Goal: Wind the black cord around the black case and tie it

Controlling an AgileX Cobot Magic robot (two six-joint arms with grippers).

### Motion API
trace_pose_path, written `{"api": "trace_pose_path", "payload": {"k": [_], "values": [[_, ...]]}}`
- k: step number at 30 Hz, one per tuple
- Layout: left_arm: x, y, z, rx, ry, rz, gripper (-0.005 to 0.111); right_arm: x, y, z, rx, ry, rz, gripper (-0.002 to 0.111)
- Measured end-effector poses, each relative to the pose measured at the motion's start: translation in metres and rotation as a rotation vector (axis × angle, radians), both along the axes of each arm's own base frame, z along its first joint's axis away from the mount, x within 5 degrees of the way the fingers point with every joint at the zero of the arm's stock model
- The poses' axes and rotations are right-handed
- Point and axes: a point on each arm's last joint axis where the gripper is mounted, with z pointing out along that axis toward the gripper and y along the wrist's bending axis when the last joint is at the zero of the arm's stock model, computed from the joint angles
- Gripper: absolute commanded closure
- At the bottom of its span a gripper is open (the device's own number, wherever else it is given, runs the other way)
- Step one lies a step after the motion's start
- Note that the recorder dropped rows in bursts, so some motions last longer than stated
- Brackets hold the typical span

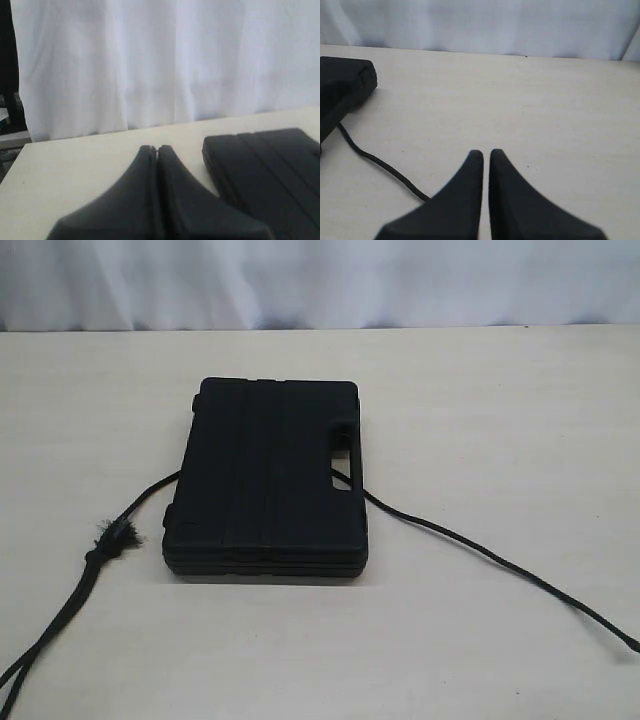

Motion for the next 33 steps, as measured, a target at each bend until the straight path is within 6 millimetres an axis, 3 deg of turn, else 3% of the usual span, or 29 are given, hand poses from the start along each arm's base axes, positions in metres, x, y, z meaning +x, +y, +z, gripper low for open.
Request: {"api": "trace_pose_path", "payload": {"k": [5, 11, 16, 22, 25, 28, 30, 33], "values": [[0.000, 0.001, 0.007, -0.064, -0.073, 0.005, 0.107, 0.001, -0.001, 0.006, -0.036, -0.064, -0.001, 0.104], [0.000, 0.001, 0.010, -0.250, -0.113, 0.003, 0.107, 0.003, 0.003, 0.023, 0.335, -0.259, -0.011, 0.104], [-0.001, 0.002, 0.010, -0.289, -0.116, 0.003, 0.107, 0.003, 0.001, 0.031, 0.438, -0.347, -0.027, 0.104], [-0.001, 0.002, 0.010, -0.388, -0.122, 0.001, 0.107, 0.002, -0.004, 0.039, 0.739, -0.448, -0.079, 0.104], [-0.001, 0.003, 0.013, -0.419, -0.153, 0.009, 0.107, 0.000, -0.010, 0.046, 0.797, -0.549, -0.109, 0.104], [-0.002, 0.006, 0.018, -0.463, -0.219, 0.026, 0.107, -0.005, -0.017, 0.057, 0.993, -0.699, -0.122, 0.104], [-0.003, 0.008, 0.021, -0.502, -0.263, 0.035, 0.107, -0.005, -0.018, 0.063, 1.021, -0.754, -0.106, 0.104], [-0.004, 0.011, 0.026, -0.548, -0.318, 0.044, 0.107, 0.002, -0.012, 0.090, 0.888, -0.753, -0.036, 0.104]]}}
